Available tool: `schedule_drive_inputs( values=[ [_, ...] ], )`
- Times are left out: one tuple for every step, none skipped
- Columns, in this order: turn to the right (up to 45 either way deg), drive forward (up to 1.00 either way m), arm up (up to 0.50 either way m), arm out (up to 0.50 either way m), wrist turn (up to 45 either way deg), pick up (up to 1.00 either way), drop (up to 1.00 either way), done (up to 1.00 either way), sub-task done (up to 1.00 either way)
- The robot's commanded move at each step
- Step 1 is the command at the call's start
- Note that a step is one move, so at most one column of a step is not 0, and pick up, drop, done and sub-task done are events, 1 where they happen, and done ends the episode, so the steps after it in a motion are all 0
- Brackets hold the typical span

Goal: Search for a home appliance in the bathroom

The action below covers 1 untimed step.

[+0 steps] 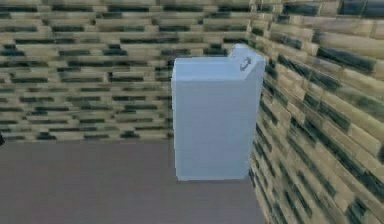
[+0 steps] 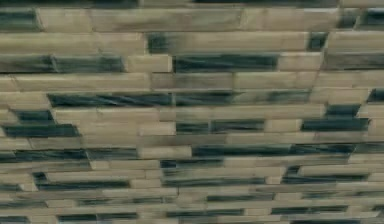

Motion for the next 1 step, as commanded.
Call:
schedule_drive_inputs(
  values=[
    [0.0, 0.60, 0.00, 0.00, 0.0, 0.00, 0.00, 0.00, 0.00]
  ],
)
